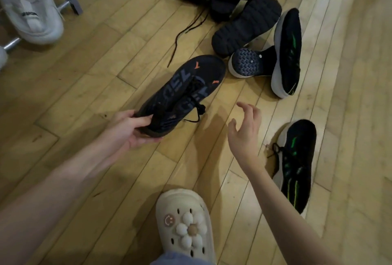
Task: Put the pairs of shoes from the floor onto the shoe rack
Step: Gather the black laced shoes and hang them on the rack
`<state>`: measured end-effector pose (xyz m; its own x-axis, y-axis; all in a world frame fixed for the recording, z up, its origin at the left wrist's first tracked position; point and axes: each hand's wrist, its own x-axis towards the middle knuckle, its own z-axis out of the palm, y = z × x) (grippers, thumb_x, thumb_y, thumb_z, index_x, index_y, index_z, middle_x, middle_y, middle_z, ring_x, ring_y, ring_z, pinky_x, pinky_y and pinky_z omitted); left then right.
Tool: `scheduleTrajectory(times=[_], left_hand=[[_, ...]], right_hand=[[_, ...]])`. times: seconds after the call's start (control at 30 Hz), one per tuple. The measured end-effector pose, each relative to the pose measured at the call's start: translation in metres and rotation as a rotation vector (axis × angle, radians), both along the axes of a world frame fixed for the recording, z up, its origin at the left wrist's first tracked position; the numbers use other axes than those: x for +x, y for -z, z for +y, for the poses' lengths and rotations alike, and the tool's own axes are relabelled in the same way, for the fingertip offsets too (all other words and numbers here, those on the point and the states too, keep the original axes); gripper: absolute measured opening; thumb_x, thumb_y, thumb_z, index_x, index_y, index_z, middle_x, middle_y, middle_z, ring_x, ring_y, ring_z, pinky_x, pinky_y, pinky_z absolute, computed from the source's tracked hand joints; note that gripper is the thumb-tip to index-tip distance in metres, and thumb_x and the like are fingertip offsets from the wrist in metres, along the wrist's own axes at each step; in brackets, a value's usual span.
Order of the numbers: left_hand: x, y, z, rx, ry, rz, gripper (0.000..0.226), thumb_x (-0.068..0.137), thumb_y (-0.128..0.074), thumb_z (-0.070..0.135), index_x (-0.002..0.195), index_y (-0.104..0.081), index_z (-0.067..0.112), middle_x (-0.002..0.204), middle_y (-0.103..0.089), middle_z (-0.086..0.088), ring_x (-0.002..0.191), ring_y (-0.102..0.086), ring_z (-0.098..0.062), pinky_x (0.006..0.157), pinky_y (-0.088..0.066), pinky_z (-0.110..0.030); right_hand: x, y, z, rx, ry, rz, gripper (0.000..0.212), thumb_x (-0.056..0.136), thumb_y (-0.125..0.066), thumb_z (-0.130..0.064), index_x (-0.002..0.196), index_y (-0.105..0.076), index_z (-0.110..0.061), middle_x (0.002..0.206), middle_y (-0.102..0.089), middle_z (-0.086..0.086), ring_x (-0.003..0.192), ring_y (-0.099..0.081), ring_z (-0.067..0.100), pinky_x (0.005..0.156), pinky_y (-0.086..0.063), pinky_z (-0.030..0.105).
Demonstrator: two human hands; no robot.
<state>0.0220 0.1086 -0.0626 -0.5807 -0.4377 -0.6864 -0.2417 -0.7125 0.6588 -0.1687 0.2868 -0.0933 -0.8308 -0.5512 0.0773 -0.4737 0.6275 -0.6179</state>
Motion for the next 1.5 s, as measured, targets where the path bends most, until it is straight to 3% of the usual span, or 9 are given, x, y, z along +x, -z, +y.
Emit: scheduleTrajectory(times=[0.3,0.5,0.67,0.83,1.03,1.17,1.3,1.4,1.5], left_hand=[[0.012,-0.002,-0.012,-0.099,-0.05,0.027,0.03,0.09,-0.053,0.0,0.119,-0.055,-0.005,0.119,-0.066,-0.018,0.098,-0.071,-0.03,0.072,-0.061,-0.04],[0.018,-0.005,-0.013,-0.079,-0.091,0.015,0.033,0.09,-0.052,0.001,0.123,-0.053,-0.003,0.122,-0.063,-0.018,0.104,-0.067,-0.034,0.072,-0.061,-0.039],[0.018,-0.006,-0.014,-0.036,-0.159,0.0,0.022,0.09,-0.052,-0.001,0.111,-0.056,0.0,0.122,-0.062,-0.02,0.103,-0.066,-0.036,0.07,-0.062,-0.041],[0.017,-0.003,-0.015,-0.015,-0.16,0.023,0.02,0.092,-0.05,0.0,0.111,-0.056,0.0,0.125,-0.061,-0.019,0.106,-0.065,-0.035,0.072,-0.061,-0.041],[0.014,-0.003,-0.015,0.015,-0.182,0.027,0.037,0.094,-0.048,0.001,0.131,-0.046,-0.005,0.13,-0.057,-0.021,0.112,-0.062,-0.038,0.069,-0.061,-0.039],[0.019,-0.001,-0.014,-0.008,-0.169,0.026,0.038,0.094,-0.048,0.004,0.132,-0.047,-0.001,0.129,-0.059,-0.017,0.111,-0.063,-0.035,0.078,-0.06,-0.043],[0.017,0.002,-0.015,0.022,-0.2,0.028,0.032,0.093,-0.051,0.005,0.125,-0.051,0.0,0.128,-0.06,-0.018,0.111,-0.063,-0.035,0.079,-0.059,-0.046],[0.013,0.004,-0.019,0.062,-0.214,0.038,0.028,0.092,-0.052,0.005,0.12,-0.053,0.002,0.128,-0.059,-0.018,0.111,-0.063,-0.036,0.078,-0.059,-0.046],[0.011,0.006,-0.023,0.066,-0.225,0.046,0.038,0.092,-0.052,0.005,0.13,-0.049,-0.001,0.13,-0.058,-0.02,0.112,-0.062,-0.038,0.075,-0.06,-0.044]], right_hand=[[-0.108,-0.013,-0.103,0.358,0.095,0.065,0.085,0.086,-0.061,-0.01,0.153,-0.01,-0.016,0.16,-0.004,0.02,0.147,-0.003,0.04,0.119,-0.013,0.048],[-0.127,0.0,-0.129,0.519,0.131,0.001,0.077,0.089,-0.06,-0.012,0.149,-0.013,-0.021,0.157,-0.002,0.029,0.144,-0.002,0.051,0.115,-0.01,0.06],[-0.107,-0.015,-0.112,-0.076,0.283,0.08,0.071,0.077,-0.072,-0.015,0.138,-0.035,-0.01,0.143,-0.037,0.019,0.134,-0.035,0.034,0.112,-0.034,0.043],[-0.053,-0.044,-0.088,-0.793,0.585,-0.245,0.058,0.079,-0.074,-0.024,0.118,-0.031,-0.015,0.11,-0.049,0.001,0.094,-0.058,0.009,0.068,-0.05,0.01],[0.014,-0.011,-0.075,-0.723,0.668,-0.586,0.046,0.089,-0.065,-0.02,0.12,-0.032,-0.013,0.103,-0.047,-0.004,0.082,-0.053,0.001,0.056,-0.044,0.003],[0.032,0.005,-0.066,-0.574,0.624,-0.536,0.041,0.088,-0.063,-0.016,0.117,-0.035,-0.016,0.103,-0.045,-0.01,0.092,-0.054,0.008,0.068,-0.048,0.009],[0.022,0.0,-0.076,-0.432,0.576,-0.17,0.047,0.077,-0.062,-0.009,0.12,-0.044,-0.01,0.117,-0.046,0.001,0.111,-0.046,0.02,0.097,-0.045,0.045],[-0.007,-0.02,-0.1,-0.358,0.389,0.092,0.044,0.078,-0.062,-0.012,0.12,-0.049,-0.009,0.121,-0.051,0.006,0.116,-0.048,0.02,0.102,-0.04,0.044],[-0.052,-0.038,-0.142,-0.209,0.265,0.077,0.062,0.079,-0.064,-0.026,0.135,-0.04,-0.009,0.139,-0.041,0.013,0.129,-0.038,0.026,0.111,-0.03,0.044]])
